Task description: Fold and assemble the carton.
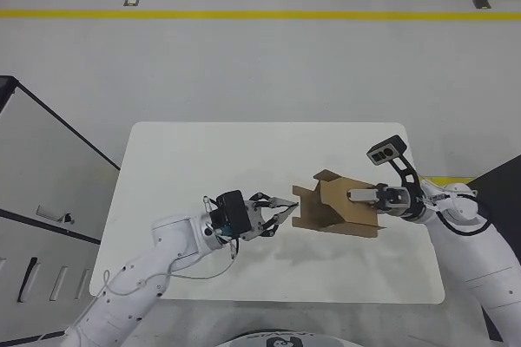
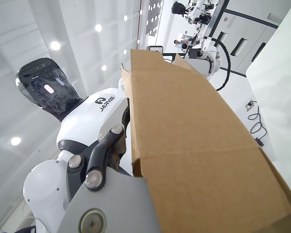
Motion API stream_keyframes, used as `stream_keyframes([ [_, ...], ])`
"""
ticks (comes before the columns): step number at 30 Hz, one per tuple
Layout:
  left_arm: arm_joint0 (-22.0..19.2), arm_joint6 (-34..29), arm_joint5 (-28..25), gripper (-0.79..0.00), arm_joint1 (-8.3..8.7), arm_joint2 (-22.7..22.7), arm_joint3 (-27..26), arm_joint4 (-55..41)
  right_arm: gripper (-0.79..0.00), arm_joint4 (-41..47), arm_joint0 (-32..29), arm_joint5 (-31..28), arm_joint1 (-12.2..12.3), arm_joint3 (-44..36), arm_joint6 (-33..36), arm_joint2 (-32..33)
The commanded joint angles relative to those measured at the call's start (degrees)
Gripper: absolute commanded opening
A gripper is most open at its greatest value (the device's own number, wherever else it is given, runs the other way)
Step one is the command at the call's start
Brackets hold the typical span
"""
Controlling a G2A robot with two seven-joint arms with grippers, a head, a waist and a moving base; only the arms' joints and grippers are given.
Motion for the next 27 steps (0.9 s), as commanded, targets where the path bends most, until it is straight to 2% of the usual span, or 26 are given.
stream_keyframes([
  [1,-0.52,-0.03,-0.37,-0.785,-0.1,0.45,-0.05,0.0,-0.785,-0.18,-0.07,0.15,-0.16,-0.1,-0.04,-0.01],
  [27,-6.74,-2.91,-2.81,-0.785,-1.71,6.55,1.65,1.13,-0.785,-3.12,-0.17,1.37,-1.98,0.09,-0.31,0.77],
])
